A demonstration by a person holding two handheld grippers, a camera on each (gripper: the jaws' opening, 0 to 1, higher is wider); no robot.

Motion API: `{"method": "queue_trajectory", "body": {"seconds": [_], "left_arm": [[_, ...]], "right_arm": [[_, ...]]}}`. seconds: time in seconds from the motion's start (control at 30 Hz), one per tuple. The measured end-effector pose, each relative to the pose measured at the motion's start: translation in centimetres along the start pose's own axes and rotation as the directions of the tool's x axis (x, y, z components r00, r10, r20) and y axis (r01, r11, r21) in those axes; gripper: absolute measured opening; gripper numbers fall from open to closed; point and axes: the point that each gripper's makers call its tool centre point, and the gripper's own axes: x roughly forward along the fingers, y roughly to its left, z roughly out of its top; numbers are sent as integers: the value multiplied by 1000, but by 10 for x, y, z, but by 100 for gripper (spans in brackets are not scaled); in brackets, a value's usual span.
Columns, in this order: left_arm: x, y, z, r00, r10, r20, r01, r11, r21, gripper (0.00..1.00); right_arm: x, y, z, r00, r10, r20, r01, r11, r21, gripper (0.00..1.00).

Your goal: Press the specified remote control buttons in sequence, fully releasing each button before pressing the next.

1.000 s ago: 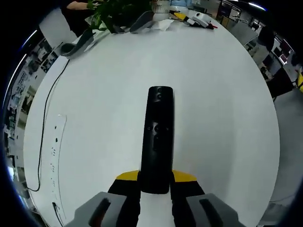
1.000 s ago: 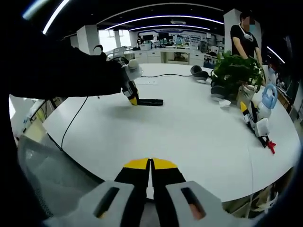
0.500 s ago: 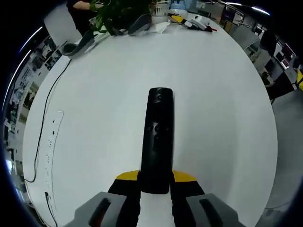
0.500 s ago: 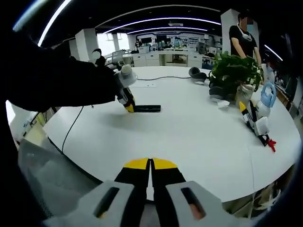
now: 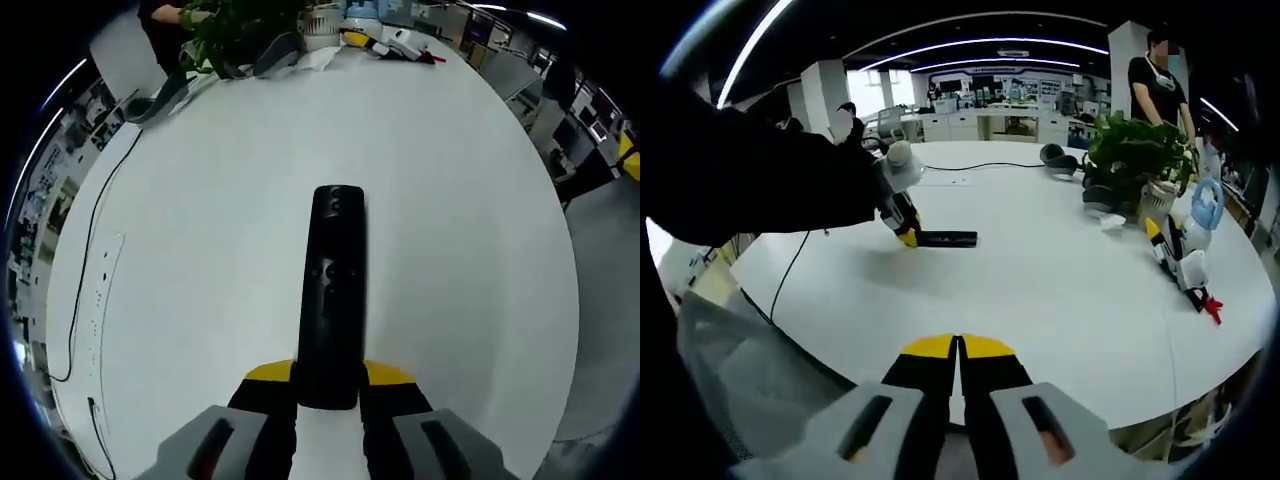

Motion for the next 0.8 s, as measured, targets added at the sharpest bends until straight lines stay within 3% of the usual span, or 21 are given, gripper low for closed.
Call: {"method": "queue_trajectory", "body": {"seconds": [0.4,0.8], "left_arm": [[0,-22,-9,998,-14,-54,17,998,56,23],[-2,-44,-17,998,-15,-67,19,998,55,23]], "right_arm": [[0,-1,0,1000,-5,2,5,1000,-8,0],[0,1,1,1000,3,9,-3,1000,-8,0]]}}
